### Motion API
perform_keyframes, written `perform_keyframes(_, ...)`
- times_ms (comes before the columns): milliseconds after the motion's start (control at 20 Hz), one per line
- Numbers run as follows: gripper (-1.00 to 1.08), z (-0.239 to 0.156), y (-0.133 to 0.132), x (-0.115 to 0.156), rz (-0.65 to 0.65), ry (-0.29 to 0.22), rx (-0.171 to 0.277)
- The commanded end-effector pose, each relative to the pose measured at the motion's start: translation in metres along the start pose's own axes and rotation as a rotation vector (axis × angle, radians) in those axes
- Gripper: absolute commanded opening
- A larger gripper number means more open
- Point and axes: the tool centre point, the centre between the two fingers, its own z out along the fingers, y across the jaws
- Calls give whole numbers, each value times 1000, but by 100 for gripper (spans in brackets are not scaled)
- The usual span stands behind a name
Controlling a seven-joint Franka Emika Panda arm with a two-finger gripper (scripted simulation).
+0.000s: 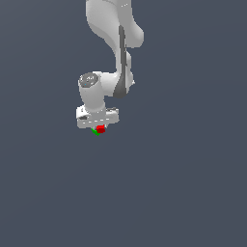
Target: Stack the red cube on top of the green cube.
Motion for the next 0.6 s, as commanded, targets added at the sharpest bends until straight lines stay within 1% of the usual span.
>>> perform_keyframes(0,-100,5,10,-13,-1,1,0)
perform_keyframes(200,-100,10,21,-26,-1,1,0)
perform_keyframes(400,-100,12,24,-30,-1,1,0)
perform_keyframes(450,100,12,24,-30,-1,1,0)
perform_keyframes(550,100,12,24,-30,-1,1,0)
